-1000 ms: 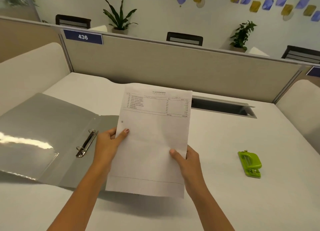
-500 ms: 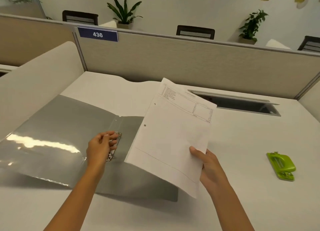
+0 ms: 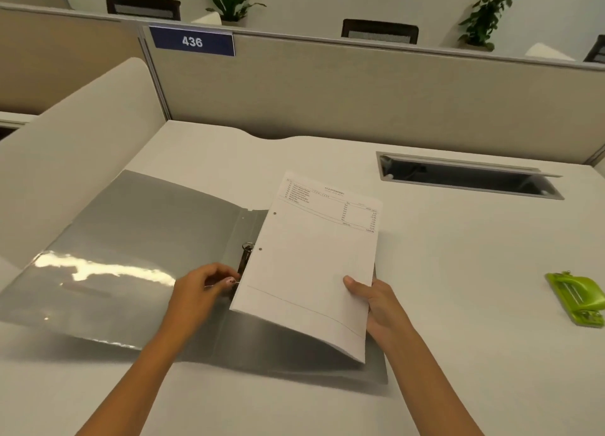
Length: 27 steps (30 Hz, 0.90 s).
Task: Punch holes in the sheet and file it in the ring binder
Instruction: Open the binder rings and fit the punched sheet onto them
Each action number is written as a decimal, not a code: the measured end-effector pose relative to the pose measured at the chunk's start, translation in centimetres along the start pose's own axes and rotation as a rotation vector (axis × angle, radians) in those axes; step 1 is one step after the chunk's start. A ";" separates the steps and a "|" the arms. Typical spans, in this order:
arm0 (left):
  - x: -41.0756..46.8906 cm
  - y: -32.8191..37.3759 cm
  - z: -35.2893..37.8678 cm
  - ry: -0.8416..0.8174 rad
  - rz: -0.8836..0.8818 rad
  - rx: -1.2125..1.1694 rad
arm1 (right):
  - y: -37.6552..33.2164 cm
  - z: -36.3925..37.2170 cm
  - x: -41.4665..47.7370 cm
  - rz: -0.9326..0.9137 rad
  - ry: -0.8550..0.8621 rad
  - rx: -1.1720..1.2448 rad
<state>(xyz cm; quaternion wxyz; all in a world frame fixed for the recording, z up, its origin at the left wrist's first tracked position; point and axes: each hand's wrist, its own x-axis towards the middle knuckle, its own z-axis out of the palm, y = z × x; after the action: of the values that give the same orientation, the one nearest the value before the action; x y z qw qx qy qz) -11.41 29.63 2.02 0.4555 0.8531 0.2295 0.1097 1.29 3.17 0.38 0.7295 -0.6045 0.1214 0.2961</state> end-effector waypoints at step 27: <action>1.7 -3.7 1.2 -0.168 0.167 -0.151 | -0.2 -0.5 0.9 0.149 0.114 -0.139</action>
<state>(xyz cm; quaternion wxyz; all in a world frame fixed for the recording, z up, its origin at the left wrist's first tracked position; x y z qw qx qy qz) -10.58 31.40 -1.77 0.5252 0.8388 0.1098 0.0922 2.20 2.89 -0.06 0.6536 -0.6588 0.1864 0.3226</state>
